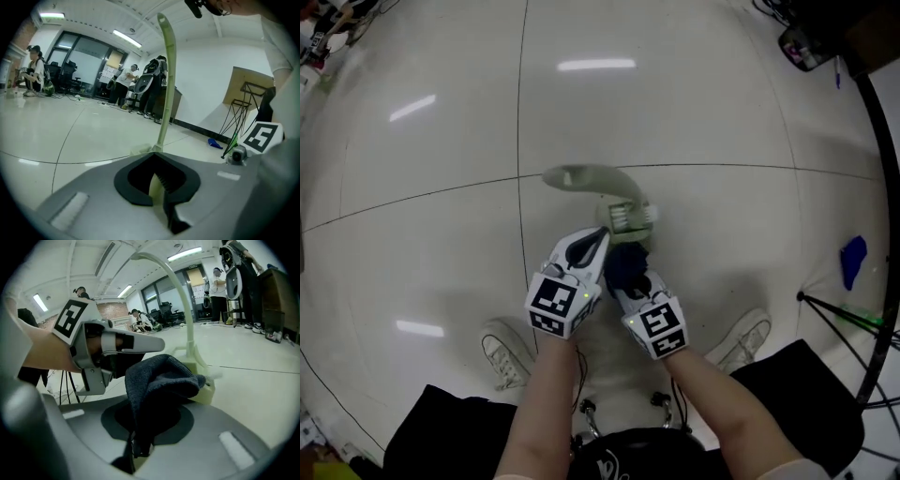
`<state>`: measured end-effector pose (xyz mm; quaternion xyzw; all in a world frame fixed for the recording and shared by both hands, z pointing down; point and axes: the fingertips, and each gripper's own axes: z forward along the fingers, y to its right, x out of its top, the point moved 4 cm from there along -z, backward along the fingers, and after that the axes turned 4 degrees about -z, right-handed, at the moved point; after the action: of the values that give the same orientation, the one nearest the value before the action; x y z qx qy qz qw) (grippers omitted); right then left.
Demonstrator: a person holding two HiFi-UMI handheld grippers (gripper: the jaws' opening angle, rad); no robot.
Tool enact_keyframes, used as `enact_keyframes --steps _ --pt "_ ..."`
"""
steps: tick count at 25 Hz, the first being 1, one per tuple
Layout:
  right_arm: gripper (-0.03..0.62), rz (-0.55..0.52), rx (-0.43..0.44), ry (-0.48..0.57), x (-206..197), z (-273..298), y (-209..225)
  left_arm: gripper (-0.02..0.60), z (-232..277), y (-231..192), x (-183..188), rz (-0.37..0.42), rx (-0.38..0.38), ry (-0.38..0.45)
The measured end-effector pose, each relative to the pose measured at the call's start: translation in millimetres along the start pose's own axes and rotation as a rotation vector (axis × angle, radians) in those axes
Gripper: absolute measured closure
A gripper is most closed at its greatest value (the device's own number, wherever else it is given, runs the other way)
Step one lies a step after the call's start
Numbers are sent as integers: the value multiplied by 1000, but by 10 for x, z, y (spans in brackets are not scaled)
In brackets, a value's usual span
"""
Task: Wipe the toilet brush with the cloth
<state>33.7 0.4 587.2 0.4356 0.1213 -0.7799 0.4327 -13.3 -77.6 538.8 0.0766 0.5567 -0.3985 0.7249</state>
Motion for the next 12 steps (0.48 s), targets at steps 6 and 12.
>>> enact_keyframes --steps 6,12 --pt "534 16 43 6 64 222 56 575 138 42 -21 18 -24 -30" --pt "533 170 18 0 -60 228 291 575 124 38 -24 3 -22 -13"
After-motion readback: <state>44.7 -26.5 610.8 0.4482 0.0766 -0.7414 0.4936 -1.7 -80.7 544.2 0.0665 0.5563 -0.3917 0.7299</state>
